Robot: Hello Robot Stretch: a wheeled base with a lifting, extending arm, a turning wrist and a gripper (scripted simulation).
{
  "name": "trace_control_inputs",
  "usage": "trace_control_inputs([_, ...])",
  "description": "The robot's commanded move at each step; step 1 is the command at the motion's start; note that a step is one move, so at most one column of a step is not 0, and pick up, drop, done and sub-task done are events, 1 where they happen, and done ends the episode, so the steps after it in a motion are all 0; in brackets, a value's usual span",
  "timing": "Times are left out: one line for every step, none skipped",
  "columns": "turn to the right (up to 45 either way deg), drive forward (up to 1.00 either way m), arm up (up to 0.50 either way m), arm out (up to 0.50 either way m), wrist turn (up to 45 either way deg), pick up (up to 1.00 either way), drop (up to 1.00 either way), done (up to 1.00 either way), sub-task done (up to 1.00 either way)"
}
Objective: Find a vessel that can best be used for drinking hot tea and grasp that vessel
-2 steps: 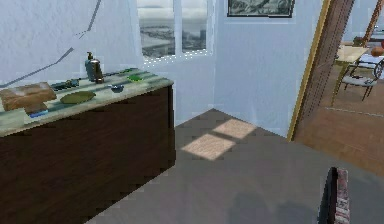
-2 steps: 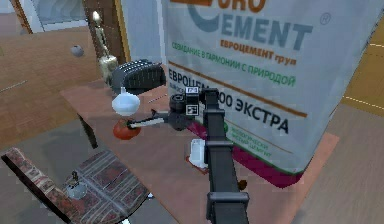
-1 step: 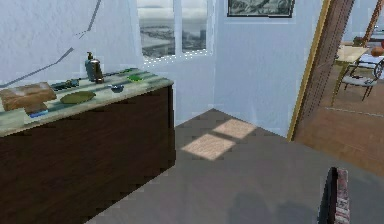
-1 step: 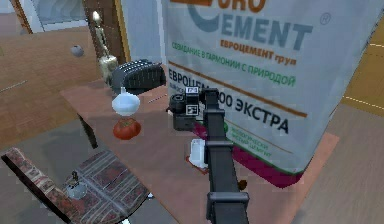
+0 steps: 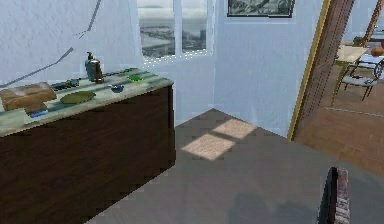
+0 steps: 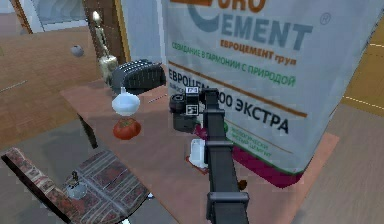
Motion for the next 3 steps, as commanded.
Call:
trace_control_inputs([0.0, 0.00, -0.30, 0.00, 0.0, 0.00, 0.00, 0.00, 0.00])
trace_control_inputs([0.0, 0.00, 0.00, 0.00, 0.0, 1.00, 0.00, 0.00, 0.00])
trace_control_inputs([0.0, 0.00, 0.10, 0.00, 0.0, 0.00, 0.00, 0.00, 0.00])
